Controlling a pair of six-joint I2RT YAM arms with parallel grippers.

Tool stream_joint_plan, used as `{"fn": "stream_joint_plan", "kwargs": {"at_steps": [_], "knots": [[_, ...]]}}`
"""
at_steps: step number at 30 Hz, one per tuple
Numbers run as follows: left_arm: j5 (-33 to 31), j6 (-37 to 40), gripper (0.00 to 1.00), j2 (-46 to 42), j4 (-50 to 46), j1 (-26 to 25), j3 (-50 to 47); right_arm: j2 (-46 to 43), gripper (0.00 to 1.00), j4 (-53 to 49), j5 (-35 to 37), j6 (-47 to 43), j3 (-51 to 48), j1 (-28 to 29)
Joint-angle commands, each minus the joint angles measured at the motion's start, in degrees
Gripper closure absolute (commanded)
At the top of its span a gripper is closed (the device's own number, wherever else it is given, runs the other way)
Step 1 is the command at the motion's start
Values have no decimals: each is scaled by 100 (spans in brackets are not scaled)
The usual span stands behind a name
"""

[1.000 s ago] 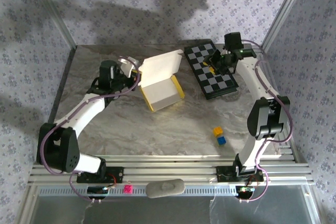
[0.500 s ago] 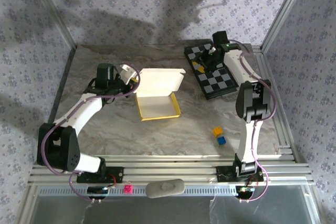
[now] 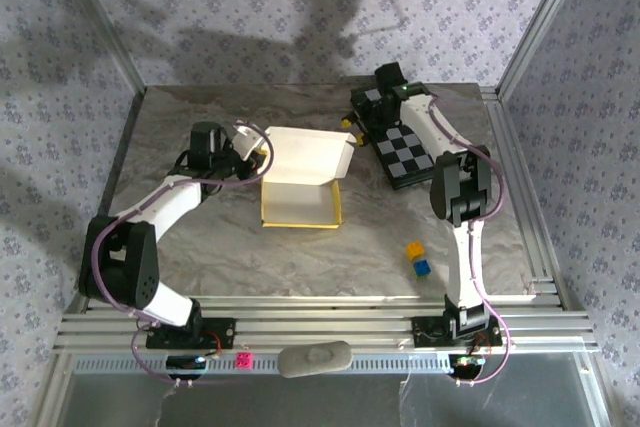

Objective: Fold the paper box

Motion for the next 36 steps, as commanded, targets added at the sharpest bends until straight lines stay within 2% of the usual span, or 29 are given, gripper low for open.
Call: {"fn": "stream_joint_plan", "kwargs": {"at_steps": [1, 7, 11, 14, 18, 23, 30, 33, 36], "knots": [[-358, -119, 100, 112, 213, 1, 35, -132, 56, 5, -183, 381, -103, 107], [-1201, -824, 99, 353, 302, -122, 164, -616, 56, 327, -148, 744, -747, 248], [-1925, -1497, 99, 477, 366, -387, 235, -942, 55, 416, 7, 982, -1167, 306], [-2725, -1905, 100, 556, 381, -669, 268, -1138, 55, 663, 18, 1250, -1532, 326], [-3186, -2267, 100, 681, 670, -876, 176, -1219, 55, 865, -87, 1488, -1779, 369], [-3399, -2597, 100, 721, 947, -896, 83, -1399, 54, 901, -93, 1735, -2065, 421], [-3463, -2960, 100, 719, 1231, -903, 19, -1743, 52, 1441, -206, 2139, -2604, 446], [-3456, -3022, 100, 724, 1282, -904, -27, -1832, 53, 1207, 59, 1688, -2524, 446], [-3454, -2957, 100, 748, 1246, -904, -36, -2015, 54, 1288, 560, 459, -2610, 361]]}}
